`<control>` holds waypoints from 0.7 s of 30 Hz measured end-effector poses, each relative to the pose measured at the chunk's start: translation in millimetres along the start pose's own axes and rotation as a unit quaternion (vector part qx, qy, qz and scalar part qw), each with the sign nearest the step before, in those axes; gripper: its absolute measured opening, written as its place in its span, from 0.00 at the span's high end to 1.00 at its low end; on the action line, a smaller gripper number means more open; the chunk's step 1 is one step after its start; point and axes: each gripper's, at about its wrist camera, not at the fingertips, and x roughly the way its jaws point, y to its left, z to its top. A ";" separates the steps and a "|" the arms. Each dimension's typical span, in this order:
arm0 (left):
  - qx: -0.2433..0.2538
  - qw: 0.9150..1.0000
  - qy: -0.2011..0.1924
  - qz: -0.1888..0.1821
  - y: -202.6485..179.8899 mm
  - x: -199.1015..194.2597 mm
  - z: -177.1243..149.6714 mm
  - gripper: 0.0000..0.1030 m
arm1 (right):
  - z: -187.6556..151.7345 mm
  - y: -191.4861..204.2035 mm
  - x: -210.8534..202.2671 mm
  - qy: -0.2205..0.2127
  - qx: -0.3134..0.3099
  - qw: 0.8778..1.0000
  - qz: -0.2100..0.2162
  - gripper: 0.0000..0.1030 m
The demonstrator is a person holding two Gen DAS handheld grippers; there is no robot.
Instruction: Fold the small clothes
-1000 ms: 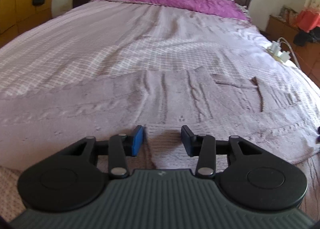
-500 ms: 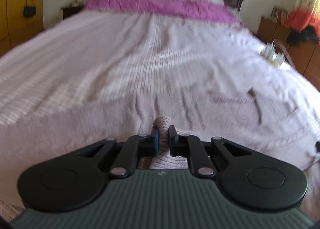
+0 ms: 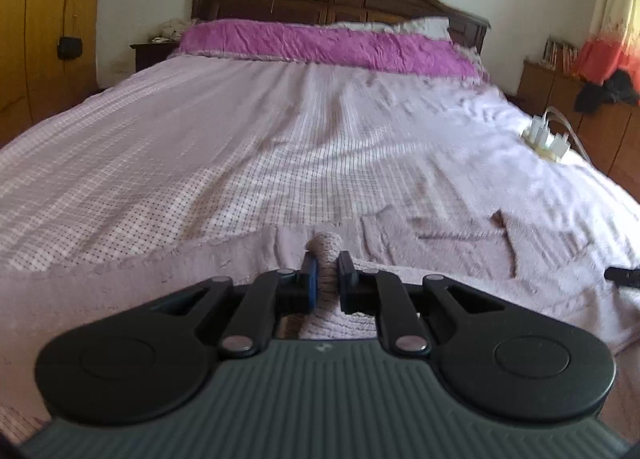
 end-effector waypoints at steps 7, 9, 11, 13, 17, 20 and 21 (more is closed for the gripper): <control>0.003 0.999 0.033 0.007 0.8 14.1 -16.6 0.88 | 28.7 9.8 17.1 0.063 0.065 0.995 0.044 0.50; -0.001 0.999 0.034 0.007 2.2 15.5 -18.8 0.88 | 37.3 12.4 28.3 0.084 0.097 0.991 0.037 0.50; -0.001 0.999 0.032 0.006 3.0 14.4 -19.6 0.88 | 46.2 16.9 40.9 0.093 0.115 0.989 0.021 0.50; 0.001 1.000 0.029 0.004 3.4 12.0 -20.1 0.88 | 53.8 22.2 55.3 0.109 0.128 0.986 -0.007 0.50; 0.000 1.000 0.026 -0.001 3.6 9.8 -20.3 0.88 | 59.9 34.3 78.4 0.146 0.125 0.980 -0.051 0.50; -0.003 1.000 0.027 -0.003 5.9 9.4 -23.6 0.88 | 62.4 45.7 83.7 0.154 0.110 0.979 -0.083 0.60; -0.004 1.000 0.028 -0.003 6.1 9.7 -23.5 0.88 | 60.3 48.2 83.1 0.152 0.102 0.978 -0.096 0.74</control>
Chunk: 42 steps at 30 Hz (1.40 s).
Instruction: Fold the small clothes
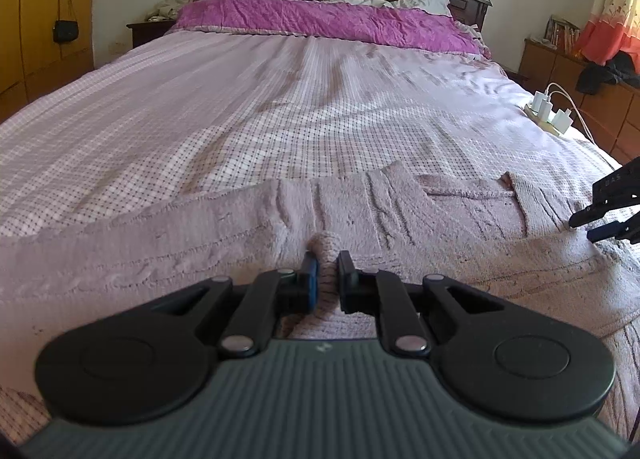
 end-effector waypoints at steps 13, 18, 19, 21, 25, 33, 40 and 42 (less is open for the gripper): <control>0.008 1.000 -0.028 0.002 -3.9 -7.2 7.7 0.88 | -0.4 -17.4 -34.8 -0.119 0.015 0.992 0.046 1.00; 0.015 1.000 0.008 0.011 -4.2 15.7 8.3 0.86 | 5.6 -14.6 -18.4 -0.080 -0.022 0.993 0.089 0.99; 0.019 1.000 0.016 0.012 -4.1 18.7 7.7 0.86 | 4.0 -13.6 -16.6 -0.073 -0.033 0.992 0.093 0.99; 0.020 1.000 0.017 0.017 -2.7 17.7 6.6 0.78 | -0.2 -11.5 -20.2 -0.084 -0.057 0.991 0.087 0.98; 0.006 0.999 0.026 0.030 6.3 7.1 6.5 0.70 | -6.4 -20.0 -31.1 -0.079 -0.078 0.989 0.099 0.92; 0.001 0.999 0.049 0.004 11.3 -18.8 -2.0 0.67 | -40.0 -47.6 -47.1 -0.097 -0.111 0.984 0.097 0.87; 0.010 0.998 0.054 0.014 2.4 -15.6 -5.5 0.67 | -10.3 -70.0 -28.9 -0.136 -0.103 0.984 0.043 0.55; 0.008 0.998 0.056 0.016 1.9 -14.7 -4.4 0.67 | -2.0 -77.0 -14.2 -0.112 -0.107 0.986 0.056 0.54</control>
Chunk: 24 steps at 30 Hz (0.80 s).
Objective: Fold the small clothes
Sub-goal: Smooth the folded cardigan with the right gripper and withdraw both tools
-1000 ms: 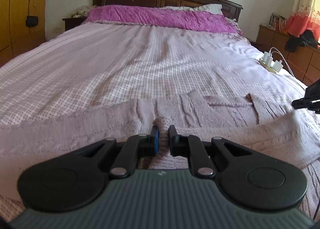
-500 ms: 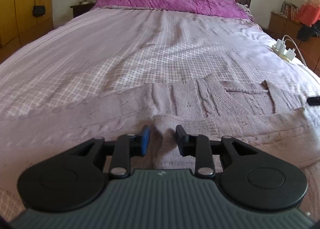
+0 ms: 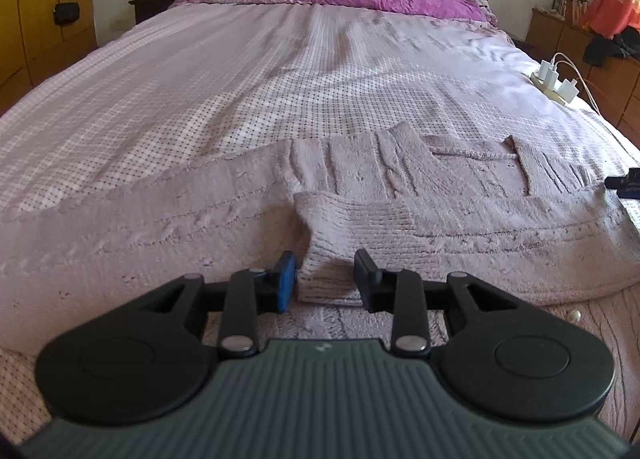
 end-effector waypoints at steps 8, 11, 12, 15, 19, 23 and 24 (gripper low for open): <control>0.004 1.000 -0.009 0.012 -3.0 -1.7 -2.8 0.67 | -12.3 -21.1 -14.6 -0.050 0.022 0.997 0.053 0.92; 0.006 1.000 0.006 0.023 -3.7 6.9 -4.1 0.65 | -16.4 -21.6 0.3 -0.017 0.008 0.999 0.032 0.92; 0.007 1.000 0.007 0.025 -4.4 7.4 -4.3 0.65 | -18.9 -20.7 3.9 -0.013 0.001 1.000 0.028 0.92; 0.014 0.999 0.006 0.033 -7.7 3.6 -2.8 0.65 | -21.2 -15.2 0.7 -0.017 -0.004 1.000 0.018 0.89; 0.020 0.999 0.003 0.038 -9.8 -8.5 -3.1 0.67 | -17.9 -10.9 -10.5 -0.016 0.004 1.000 0.011 0.62; 0.016 0.999 -0.007 0.042 -9.1 -19.5 -5.5 0.66 | -26.2 1.2 -48.7 -0.043 0.000 0.999 0.027 0.43; 0.013 0.999 -0.009 0.042 -8.7 -21.0 -6.1 0.66 | -30.6 6.4 -62.2 -0.047 0.000 0.998 0.032 0.42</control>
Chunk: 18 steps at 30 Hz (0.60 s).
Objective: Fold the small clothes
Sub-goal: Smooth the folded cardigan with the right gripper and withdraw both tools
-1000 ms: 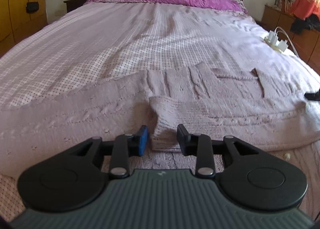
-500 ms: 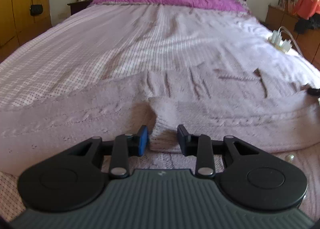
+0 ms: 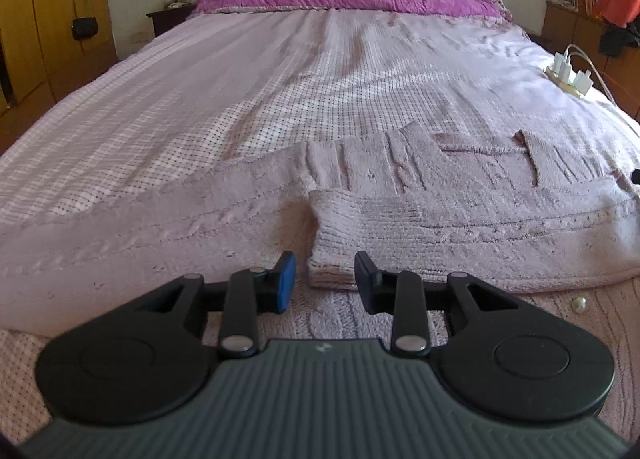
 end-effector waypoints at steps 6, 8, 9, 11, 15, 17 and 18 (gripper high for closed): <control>-0.007 1.000 -0.015 0.003 -1.1 8.2 8.8 0.66 | -32.4 21.8 -50.7 -0.014 -0.006 0.999 0.032 0.40; -0.008 1.000 -0.013 0.023 -0.2 21.8 11.3 0.66 | -44.5 26.0 -53.6 -0.015 -0.013 0.999 0.029 0.40; -0.011 0.999 -0.002 0.040 1.6 29.9 11.6 0.65 | -50.4 28.1 -53.2 -0.011 -0.019 0.999 0.023 0.40; -0.022 0.998 0.008 0.054 6.9 38.9 8.0 0.64 | -61.3 27.6 -41.6 0.006 -0.031 0.999 0.008 0.40; -0.035 0.998 0.002 0.050 12.7 31.3 3.3 0.64 | -74.4 24.3 -28.9 0.001 -0.049 0.999 -0.003 0.40; -0.034 0.998 0.001 0.050 14.3 22.1 3.1 0.64 | -70.7 23.9 -32.2 -0.001 -0.037 0.999 0.000 0.39; -0.037 0.998 0.002 0.051 16.1 17.9 3.3 0.65 | -69.2 23.4 -35.3 -0.002 -0.029 1.000 0.004 0.39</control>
